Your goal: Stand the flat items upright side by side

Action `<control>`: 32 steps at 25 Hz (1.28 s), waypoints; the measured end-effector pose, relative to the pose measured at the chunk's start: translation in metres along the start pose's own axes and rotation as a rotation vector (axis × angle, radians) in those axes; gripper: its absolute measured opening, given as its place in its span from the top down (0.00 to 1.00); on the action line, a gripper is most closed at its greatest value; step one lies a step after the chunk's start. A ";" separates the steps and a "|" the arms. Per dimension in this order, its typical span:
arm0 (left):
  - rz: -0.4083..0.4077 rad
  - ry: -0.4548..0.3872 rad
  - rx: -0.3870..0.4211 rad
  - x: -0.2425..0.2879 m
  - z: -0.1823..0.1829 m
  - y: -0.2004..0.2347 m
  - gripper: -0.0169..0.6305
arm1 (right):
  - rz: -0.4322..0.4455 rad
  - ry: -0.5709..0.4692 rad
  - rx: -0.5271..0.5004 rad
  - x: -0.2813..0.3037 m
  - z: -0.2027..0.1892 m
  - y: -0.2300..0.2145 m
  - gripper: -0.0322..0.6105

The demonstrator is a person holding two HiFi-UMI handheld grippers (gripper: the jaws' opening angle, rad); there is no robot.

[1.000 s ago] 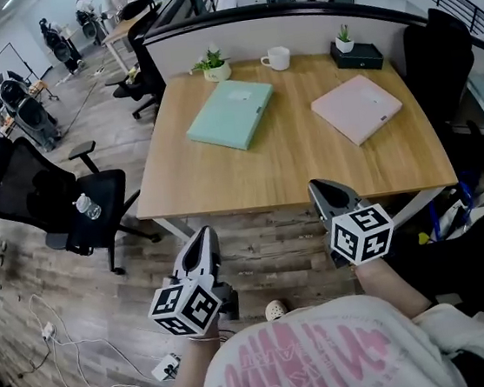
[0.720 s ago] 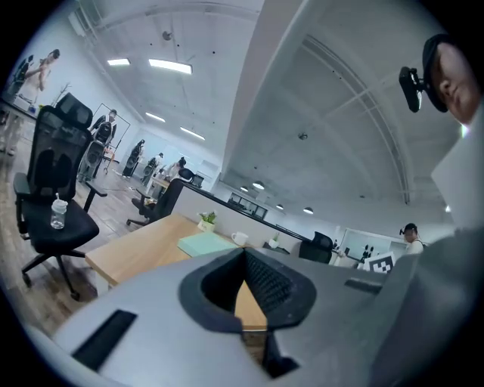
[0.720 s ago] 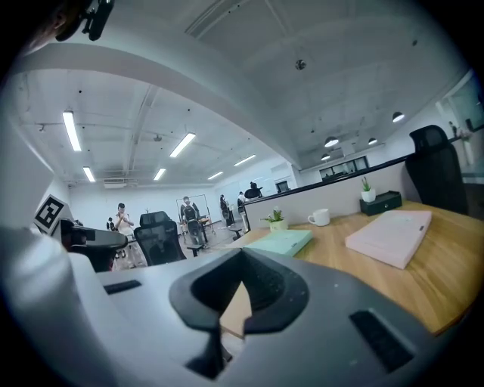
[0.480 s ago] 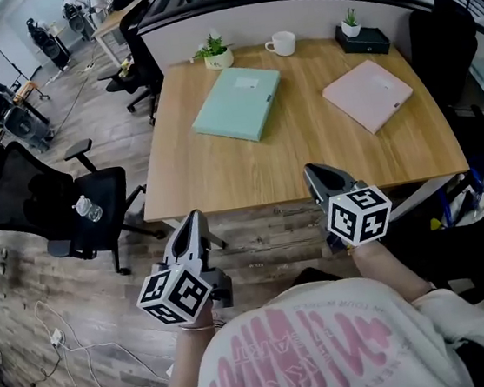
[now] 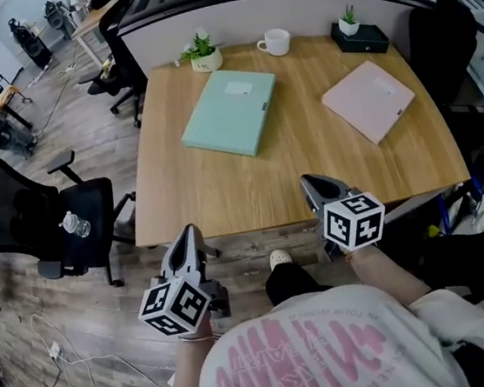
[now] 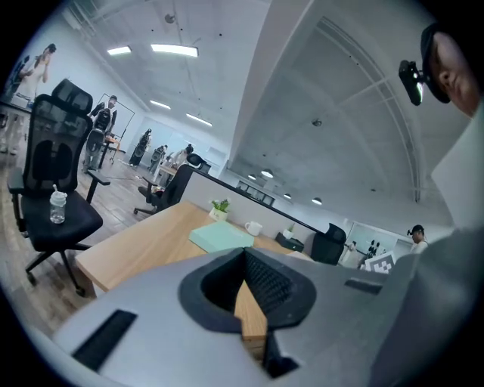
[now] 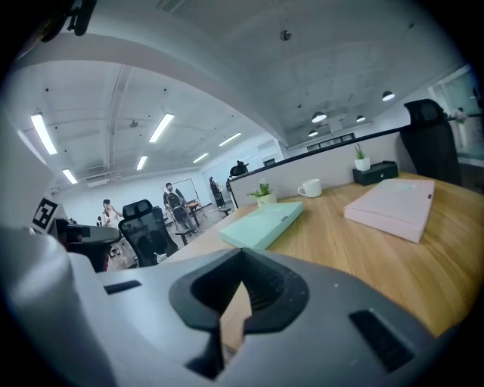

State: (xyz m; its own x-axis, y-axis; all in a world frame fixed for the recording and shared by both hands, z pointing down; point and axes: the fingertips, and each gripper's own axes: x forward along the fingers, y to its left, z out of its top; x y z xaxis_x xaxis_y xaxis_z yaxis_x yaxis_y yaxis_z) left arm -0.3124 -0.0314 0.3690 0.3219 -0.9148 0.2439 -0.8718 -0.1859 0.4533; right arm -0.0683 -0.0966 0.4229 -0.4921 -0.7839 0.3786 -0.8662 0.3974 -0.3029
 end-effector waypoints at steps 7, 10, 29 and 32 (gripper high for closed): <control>0.029 0.003 0.007 0.068 0.027 0.021 0.97 | 0.009 0.029 0.039 0.071 0.027 -0.031 0.95; 0.039 0.001 -0.005 0.097 0.041 0.033 0.97 | 0.010 0.043 0.051 0.100 0.034 -0.046 0.95; 0.029 0.095 -0.002 0.218 0.066 0.072 0.78 | 0.040 0.088 0.290 0.208 0.047 -0.107 0.68; 0.005 0.143 0.013 0.237 0.068 0.079 0.74 | 0.011 0.109 0.322 0.217 0.043 -0.114 0.64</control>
State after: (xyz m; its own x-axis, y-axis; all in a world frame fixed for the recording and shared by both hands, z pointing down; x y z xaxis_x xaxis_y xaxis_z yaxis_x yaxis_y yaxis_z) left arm -0.3299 -0.2868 0.4038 0.3665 -0.8554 0.3660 -0.8777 -0.1873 0.4411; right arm -0.0723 -0.3323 0.5020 -0.5226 -0.7180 0.4597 -0.7973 0.2206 -0.5618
